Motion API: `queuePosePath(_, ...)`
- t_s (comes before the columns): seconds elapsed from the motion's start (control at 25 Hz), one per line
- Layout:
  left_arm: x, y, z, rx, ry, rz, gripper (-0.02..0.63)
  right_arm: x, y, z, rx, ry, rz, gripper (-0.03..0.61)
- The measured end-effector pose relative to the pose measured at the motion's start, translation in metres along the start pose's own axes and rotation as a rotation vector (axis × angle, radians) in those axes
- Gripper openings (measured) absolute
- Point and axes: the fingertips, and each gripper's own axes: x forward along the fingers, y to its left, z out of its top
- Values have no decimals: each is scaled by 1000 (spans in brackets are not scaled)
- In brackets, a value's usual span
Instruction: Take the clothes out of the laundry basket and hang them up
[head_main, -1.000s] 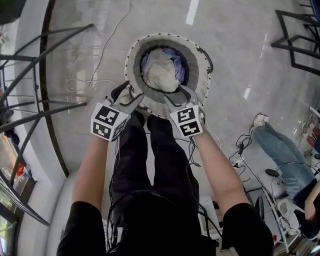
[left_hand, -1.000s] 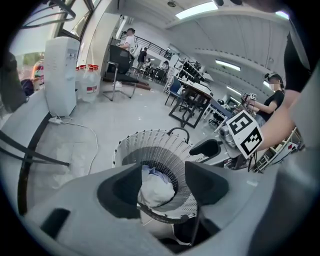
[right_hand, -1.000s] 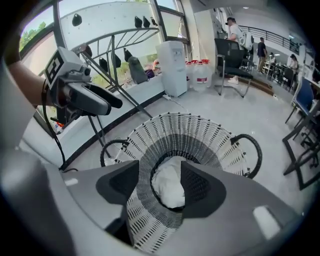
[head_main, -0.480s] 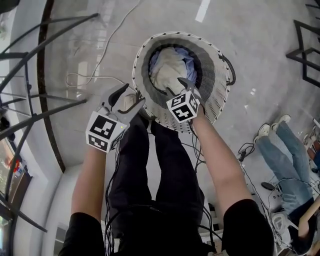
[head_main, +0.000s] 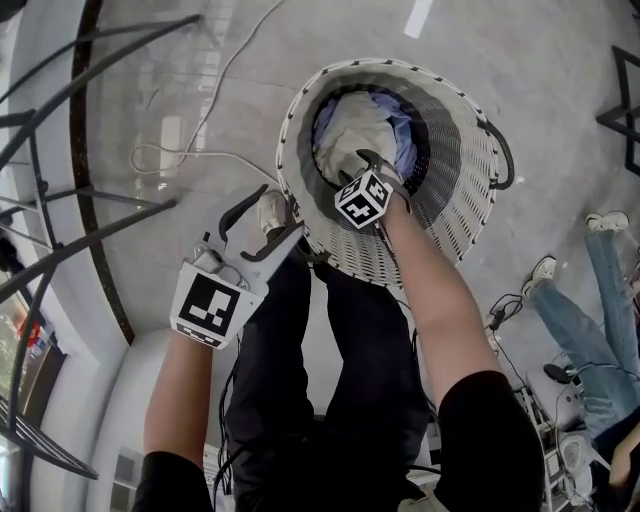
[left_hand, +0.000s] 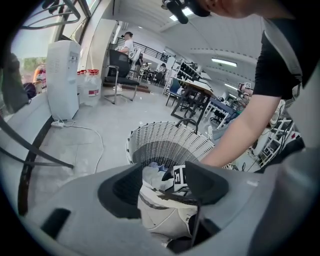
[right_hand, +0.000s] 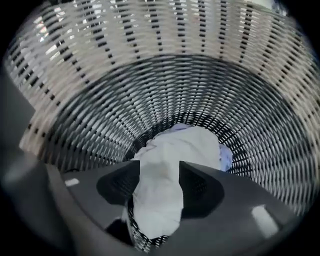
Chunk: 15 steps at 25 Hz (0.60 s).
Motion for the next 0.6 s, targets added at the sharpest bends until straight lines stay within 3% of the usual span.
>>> queuePosePath(0.28,5,2,-16,36,8,5,268,46,-11,-12,30,42,-41,214)
queuePosePath(0.48,1,4,-20,-14,-4,30,268,45,-16,-16,53,74,-41,45)
queuePosePath(0.6,-5,5,-13,-48,-19,46,268,20,-10,-7,113,22,-13,36)
